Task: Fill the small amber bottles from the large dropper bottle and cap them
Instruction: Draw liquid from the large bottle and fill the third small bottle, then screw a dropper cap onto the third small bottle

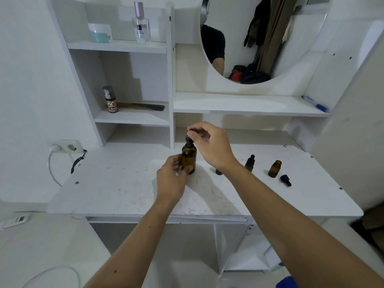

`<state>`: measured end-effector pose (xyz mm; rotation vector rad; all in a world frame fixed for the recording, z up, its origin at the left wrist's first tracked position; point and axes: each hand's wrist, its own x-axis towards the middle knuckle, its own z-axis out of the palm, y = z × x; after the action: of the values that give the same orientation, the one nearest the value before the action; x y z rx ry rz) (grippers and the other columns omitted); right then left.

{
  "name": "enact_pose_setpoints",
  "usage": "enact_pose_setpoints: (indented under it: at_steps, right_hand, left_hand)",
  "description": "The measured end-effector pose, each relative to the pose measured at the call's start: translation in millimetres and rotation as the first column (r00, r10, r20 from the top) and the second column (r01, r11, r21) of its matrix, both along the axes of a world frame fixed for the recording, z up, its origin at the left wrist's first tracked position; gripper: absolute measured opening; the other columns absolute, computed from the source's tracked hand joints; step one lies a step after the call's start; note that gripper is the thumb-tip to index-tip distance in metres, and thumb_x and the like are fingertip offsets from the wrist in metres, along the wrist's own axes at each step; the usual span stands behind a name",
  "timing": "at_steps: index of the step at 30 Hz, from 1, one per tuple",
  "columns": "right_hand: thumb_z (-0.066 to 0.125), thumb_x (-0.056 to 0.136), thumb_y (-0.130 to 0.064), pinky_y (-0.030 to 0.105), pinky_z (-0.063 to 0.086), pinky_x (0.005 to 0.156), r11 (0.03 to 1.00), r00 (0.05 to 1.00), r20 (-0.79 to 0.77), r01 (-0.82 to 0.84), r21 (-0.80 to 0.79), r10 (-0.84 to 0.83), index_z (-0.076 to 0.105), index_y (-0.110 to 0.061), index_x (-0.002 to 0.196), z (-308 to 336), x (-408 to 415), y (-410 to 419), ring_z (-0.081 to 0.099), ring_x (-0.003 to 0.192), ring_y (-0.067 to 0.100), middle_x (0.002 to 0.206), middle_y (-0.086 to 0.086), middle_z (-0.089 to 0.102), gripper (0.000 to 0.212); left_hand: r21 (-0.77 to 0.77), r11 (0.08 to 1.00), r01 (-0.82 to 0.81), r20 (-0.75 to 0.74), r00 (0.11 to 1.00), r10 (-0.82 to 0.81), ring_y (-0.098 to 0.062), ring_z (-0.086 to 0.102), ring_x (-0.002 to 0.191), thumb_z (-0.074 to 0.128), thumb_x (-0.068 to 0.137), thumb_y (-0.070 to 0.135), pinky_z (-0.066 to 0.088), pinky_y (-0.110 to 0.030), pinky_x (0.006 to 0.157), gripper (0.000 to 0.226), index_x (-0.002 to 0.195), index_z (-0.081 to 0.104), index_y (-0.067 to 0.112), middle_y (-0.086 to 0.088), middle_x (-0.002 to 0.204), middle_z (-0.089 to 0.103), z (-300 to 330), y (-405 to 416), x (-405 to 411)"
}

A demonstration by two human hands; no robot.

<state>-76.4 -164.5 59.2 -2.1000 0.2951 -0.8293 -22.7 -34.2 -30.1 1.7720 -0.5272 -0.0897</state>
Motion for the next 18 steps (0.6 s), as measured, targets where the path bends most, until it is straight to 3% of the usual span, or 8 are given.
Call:
enact_pose_setpoints:
  at_steps: [4, 11, 18]
  right_hand:
    - [0.071, 0.102, -0.019, 0.011, 0.054, 0.092, 1.000, 1.000, -0.019, 0.001, -0.006, -0.001, 0.073, -0.014, 0.124, -7.2, -2.9, 1.7, 0.068, 0.098, 0.000, 0.106, -0.010, 0.073, 0.023]
    - [0.072, 0.100, -0.017, 0.014, 0.056, 0.093, 1.000, 1.000, -0.017, 0.002, 0.015, -0.002, 0.073, -0.016, 0.120, -12.3, -4.4, -0.1, 0.069, 0.097, -0.003, 0.103, -0.015, 0.072, 0.020]
    - [0.075, 0.098, -0.016, 0.014, 0.056, 0.094, 0.999, 1.000, 0.027, 0.007, 0.035, -0.008, 0.072, -0.016, 0.120, -9.6, -17.4, -4.4, 0.072, 0.102, 0.004, 0.110, -0.004, 0.076, 0.022]
  left_hand:
    - [0.004, 1.000, -0.008, 0.006, 1.000, 0.008, -0.012, 0.066, 0.112, 0.077, 0.093, 0.015, 0.050, -0.022, 0.101, 0.042, 0.133, 0.063, 0.016, 0.005, 0.122, 0.071, -0.7, -0.8, -0.6]
    - [0.011, 1.000, -0.012, 0.012, 1.000, 0.012, -0.015, 0.066, 0.116, 0.077, 0.093, 0.016, 0.052, -0.032, 0.108, 0.043, 0.134, 0.063, 0.016, 0.003, 0.124, 0.072, -0.1, -0.3, -2.2]
    - [0.040, 0.999, -0.024, 0.004, 1.000, 0.024, -0.018, 0.062, 0.127, 0.078, 0.092, 0.021, 0.046, -0.030, 0.110, 0.055, 0.142, 0.056, 0.017, 0.000, 0.137, 0.067, 0.0, 0.3, -4.8]
